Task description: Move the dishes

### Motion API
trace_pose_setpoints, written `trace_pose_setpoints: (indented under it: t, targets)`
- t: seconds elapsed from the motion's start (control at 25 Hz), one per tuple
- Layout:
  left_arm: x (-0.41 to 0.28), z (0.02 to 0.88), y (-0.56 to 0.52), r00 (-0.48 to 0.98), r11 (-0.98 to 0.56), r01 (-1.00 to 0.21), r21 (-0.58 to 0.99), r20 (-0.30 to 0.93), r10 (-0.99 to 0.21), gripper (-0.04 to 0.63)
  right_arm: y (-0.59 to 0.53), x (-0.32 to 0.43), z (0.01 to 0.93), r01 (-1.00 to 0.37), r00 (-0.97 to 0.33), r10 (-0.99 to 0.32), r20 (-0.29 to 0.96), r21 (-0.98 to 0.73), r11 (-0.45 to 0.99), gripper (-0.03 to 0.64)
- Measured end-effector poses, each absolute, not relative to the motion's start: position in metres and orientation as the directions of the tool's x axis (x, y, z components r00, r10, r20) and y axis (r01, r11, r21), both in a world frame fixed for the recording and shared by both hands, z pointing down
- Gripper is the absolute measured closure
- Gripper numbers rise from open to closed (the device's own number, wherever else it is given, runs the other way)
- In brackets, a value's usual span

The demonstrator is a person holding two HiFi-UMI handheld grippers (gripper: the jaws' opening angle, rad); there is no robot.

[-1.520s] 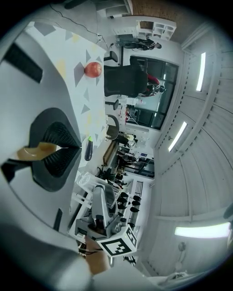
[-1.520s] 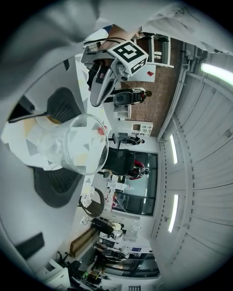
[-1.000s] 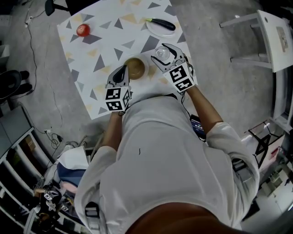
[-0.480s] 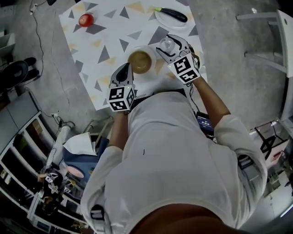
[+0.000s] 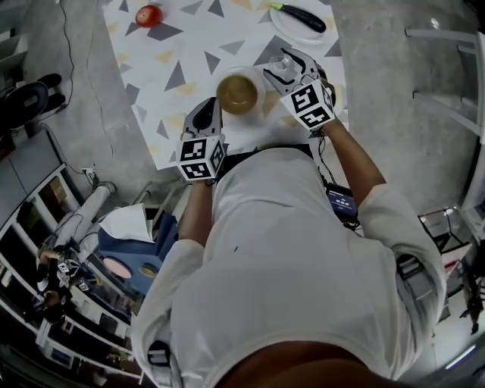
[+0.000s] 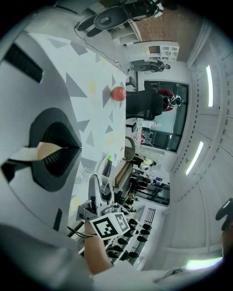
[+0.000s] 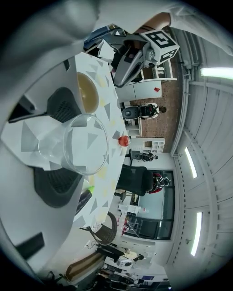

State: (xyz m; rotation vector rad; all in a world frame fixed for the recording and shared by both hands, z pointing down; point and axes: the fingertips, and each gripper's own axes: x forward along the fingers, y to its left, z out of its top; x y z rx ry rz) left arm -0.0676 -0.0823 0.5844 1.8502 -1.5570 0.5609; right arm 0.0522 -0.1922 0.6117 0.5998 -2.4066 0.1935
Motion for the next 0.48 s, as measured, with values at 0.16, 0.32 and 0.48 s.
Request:
trace_pose_setpoints:
  t: [0.16,0.32,0.48]
  targets:
    - [-0.075,0.588,-0.077,0.187,-0.068,-0.978,0.196,0.696,-0.693,0.575,-0.192,0.047,0.615,-0.456,-0.692,-0.361,0.625,0.009,0.890,0.342]
    - [-0.075,0.587,-0.076,0.183,-0.064,-0.979,0.193,0.696,-0.694,0.575,-0.193,0.047,0.619,-0.460,-0.685,-0.357,0.635,0.002,0.888,0.342]
    - [-0.075,0.586,-0.076,0.183,-0.066,-0.979,0.191,0.695,-0.695,0.575,-0.193,0.047,0.623,-0.462,-0.682,-0.354,0.640,-0.002,0.887,0.342]
